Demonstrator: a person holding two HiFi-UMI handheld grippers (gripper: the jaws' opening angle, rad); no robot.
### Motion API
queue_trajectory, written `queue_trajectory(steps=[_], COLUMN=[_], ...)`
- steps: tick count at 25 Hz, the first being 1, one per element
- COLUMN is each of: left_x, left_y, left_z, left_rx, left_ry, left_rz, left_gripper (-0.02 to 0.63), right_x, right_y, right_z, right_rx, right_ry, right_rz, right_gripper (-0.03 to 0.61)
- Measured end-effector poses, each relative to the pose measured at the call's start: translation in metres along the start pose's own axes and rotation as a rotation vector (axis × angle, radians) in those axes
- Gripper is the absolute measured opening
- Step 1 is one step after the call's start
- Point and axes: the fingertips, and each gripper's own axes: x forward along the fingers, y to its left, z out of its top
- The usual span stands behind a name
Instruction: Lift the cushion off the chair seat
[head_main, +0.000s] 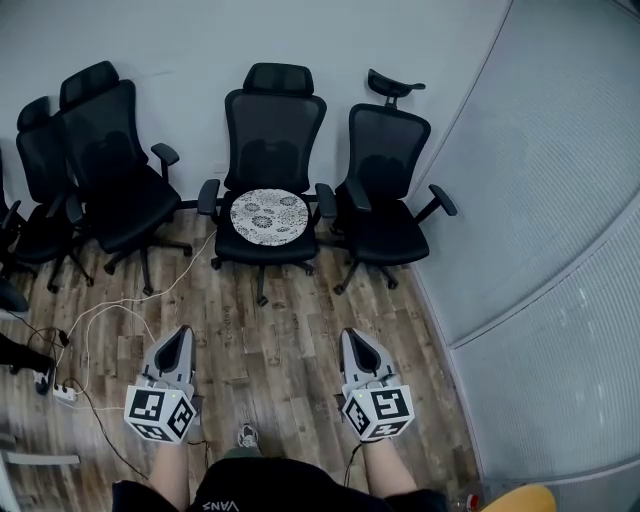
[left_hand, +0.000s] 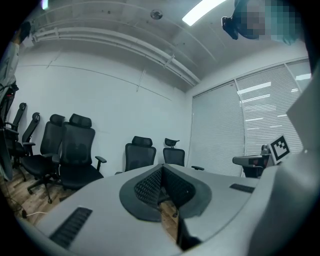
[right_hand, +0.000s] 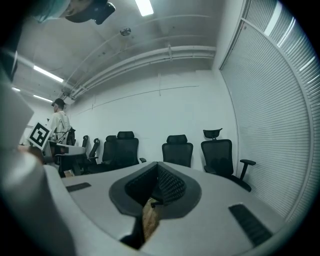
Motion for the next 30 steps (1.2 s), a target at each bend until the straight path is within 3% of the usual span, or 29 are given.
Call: queue_trajectory(steps=[15, 30], left_x=[0.072, 0.198], left_y=[0.052, 0.059], left_z=[0.002, 0.016], left_rx=[-0.006, 0.006], left_ry=[0.023, 0.008], left_rz=[-0.048, -0.018], left_gripper=[0.009, 0.009], right_x=[0.081, 0.197], right_y=[-0.005, -0.079], right_z=[-0.010, 0.004], right_rx=[0.026, 0.015], right_ry=[0.034, 0.026], right_rz=[-0.044, 0.012], right_gripper=[0.017, 0.017])
